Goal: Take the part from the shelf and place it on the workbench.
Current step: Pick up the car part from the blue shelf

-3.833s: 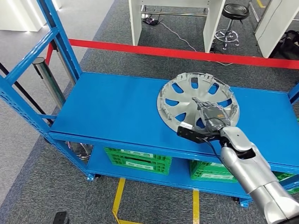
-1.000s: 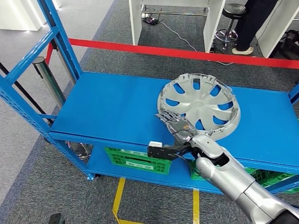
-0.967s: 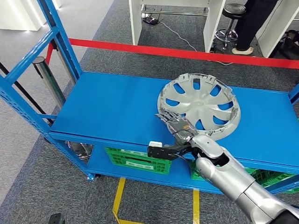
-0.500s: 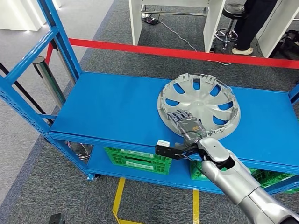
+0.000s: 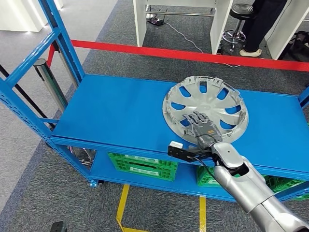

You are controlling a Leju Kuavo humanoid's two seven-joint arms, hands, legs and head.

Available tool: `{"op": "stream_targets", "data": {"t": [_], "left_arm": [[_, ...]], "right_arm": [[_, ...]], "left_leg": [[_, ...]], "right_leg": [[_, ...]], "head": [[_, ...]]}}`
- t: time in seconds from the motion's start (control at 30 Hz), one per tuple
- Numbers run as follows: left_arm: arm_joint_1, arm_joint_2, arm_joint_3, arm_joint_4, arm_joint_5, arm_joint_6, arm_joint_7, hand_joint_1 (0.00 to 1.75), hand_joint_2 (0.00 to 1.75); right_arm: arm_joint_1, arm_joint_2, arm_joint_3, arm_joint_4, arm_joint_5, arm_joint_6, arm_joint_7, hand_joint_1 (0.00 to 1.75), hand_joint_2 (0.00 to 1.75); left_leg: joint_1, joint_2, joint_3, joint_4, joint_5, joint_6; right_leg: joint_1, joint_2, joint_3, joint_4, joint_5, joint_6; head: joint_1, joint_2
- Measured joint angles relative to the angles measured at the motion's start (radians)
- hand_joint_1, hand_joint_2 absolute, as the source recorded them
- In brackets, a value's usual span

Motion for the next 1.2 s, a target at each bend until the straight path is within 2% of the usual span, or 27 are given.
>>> {"op": "stream_targets", "data": {"t": [1.2], "left_arm": [[0.0,0.0,0.01,0.0,-0.01,0.0,0.008,0.0,0.0]], "right_arm": [[0.032,-0.009,-0.109,0.034,-0.002,0.006,0.001,0.0,1.75]], "left_leg": [[0.0,0.0,0.0,0.0,0.0,0.0]], "right_leg": [[0.0,0.0,0.0,0.0,0.0,0.0]], "head": [[0.0,0.0]]}}
